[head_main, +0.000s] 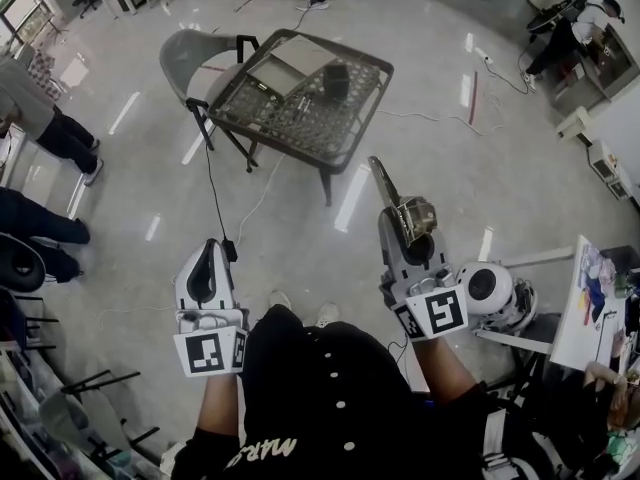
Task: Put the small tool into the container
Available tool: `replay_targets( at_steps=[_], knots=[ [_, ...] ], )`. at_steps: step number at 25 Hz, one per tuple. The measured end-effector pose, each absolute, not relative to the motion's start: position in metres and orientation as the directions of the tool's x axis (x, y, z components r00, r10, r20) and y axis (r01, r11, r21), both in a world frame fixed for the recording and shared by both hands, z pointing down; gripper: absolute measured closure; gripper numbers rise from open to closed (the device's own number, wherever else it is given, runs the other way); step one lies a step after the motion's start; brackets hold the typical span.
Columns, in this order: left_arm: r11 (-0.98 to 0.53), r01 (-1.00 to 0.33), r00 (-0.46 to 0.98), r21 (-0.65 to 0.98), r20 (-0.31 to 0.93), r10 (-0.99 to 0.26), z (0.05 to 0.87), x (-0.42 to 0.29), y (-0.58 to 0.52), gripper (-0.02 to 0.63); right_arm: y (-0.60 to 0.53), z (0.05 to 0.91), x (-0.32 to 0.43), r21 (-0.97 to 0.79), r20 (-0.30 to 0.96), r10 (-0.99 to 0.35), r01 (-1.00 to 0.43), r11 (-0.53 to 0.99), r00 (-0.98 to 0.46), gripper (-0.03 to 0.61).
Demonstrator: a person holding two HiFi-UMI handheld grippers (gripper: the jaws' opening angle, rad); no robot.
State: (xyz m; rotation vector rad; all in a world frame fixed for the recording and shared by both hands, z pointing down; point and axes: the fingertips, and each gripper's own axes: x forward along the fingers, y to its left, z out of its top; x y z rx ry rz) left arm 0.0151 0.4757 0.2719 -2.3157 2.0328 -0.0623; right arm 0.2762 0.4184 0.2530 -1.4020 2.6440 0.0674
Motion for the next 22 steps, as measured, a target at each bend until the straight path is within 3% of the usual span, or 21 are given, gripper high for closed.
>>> replay_targets(
  at_steps=[22],
  knots=[
    [-0.151, -0.988, 0.151, -0.039, 0.005, -0.989, 0.279, -0.064, 0.353, 0.588, 0.308, 0.252, 0.205, -0.024, -0.141, -0.829, -0.835, 0.550, -0.542, 0.488]
  ],
)
